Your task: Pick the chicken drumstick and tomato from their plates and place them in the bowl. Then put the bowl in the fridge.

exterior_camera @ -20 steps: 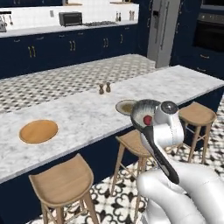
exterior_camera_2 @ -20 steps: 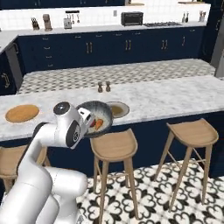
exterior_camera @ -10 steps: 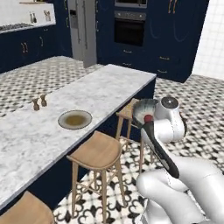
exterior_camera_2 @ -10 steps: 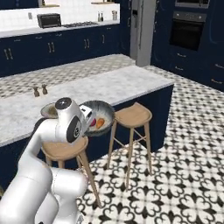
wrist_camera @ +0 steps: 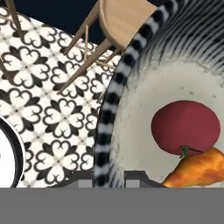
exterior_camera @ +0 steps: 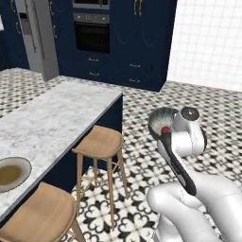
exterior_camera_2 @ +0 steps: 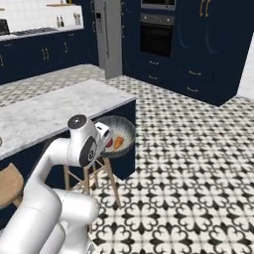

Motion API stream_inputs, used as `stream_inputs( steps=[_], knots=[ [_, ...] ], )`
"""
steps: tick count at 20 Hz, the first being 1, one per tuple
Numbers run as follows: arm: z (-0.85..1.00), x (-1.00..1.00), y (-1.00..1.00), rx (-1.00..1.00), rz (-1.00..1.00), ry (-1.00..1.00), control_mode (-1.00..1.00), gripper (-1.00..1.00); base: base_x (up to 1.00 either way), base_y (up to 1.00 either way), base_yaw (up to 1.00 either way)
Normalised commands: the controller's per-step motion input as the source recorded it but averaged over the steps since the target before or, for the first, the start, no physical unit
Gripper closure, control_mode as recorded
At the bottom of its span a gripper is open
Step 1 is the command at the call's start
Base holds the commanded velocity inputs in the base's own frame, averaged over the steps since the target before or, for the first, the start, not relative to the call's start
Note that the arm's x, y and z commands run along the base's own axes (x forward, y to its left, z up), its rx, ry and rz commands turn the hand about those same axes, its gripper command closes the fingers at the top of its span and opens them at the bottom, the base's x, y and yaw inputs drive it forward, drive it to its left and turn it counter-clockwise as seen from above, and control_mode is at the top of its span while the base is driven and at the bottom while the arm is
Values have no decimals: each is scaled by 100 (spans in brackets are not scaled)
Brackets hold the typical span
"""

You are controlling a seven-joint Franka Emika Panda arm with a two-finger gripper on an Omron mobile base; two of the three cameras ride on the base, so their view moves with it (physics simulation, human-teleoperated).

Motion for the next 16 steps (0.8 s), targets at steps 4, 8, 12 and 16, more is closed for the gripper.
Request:
stream_inputs(
  steps=[4, 8, 12, 16],
  knots=[
    [0, 0, 0, 0, 0, 0, 100, 100, 100, -100, 0],
    [0, 0, 0, 0, 0, 0, 100, 100, 100, -100, 0],
    [0, 0, 0, 0, 0, 0, 100, 100, 100, -100, 0],
    [0, 0, 0, 0, 0, 0, 100, 100, 100, -96, 5]
  ],
)
